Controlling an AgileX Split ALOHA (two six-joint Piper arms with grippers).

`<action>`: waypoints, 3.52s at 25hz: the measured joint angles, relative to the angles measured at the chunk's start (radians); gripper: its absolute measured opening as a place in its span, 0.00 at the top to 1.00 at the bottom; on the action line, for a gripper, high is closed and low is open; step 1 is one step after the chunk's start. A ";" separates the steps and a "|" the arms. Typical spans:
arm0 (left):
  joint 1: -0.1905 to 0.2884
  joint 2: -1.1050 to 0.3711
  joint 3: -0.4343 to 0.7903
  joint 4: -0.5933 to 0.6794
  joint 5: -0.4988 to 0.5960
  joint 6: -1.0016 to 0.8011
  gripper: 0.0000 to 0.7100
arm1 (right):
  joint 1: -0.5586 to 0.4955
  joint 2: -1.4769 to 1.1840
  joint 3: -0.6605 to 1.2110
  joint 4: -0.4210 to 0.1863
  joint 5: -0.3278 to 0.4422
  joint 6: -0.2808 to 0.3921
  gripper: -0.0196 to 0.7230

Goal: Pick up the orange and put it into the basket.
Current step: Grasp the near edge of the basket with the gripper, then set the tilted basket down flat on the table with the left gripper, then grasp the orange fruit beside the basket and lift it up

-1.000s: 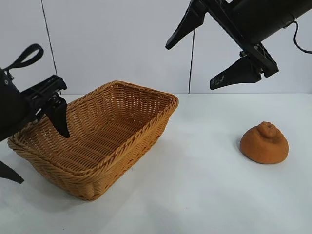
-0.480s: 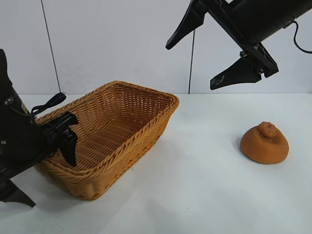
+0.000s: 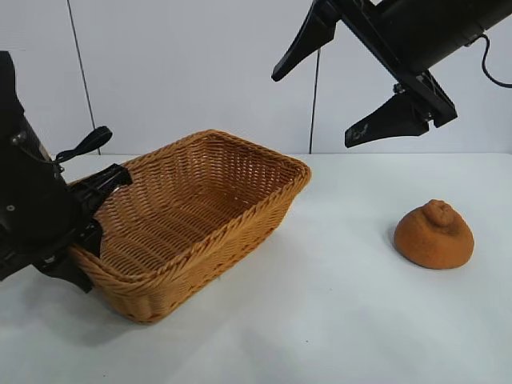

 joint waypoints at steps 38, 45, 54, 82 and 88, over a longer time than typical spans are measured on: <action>0.133 0.252 -0.475 -0.238 0.420 1.119 0.88 | 0.000 0.000 0.000 0.000 0.015 0.000 0.05; 0.133 0.283 -0.475 -0.249 0.408 1.121 0.74 | 0.000 0.000 0.000 0.000 0.015 0.000 0.05; 0.133 0.195 -0.518 -0.237 0.494 1.121 0.09 | 0.000 0.000 0.000 0.000 0.015 0.000 0.05; 0.336 -0.056 -0.634 0.113 0.791 1.171 0.08 | 0.000 0.000 0.000 -0.001 0.027 0.000 0.05; 0.336 -0.302 -0.405 0.113 0.792 1.194 0.08 | 0.000 0.000 0.000 -0.001 0.038 0.000 0.05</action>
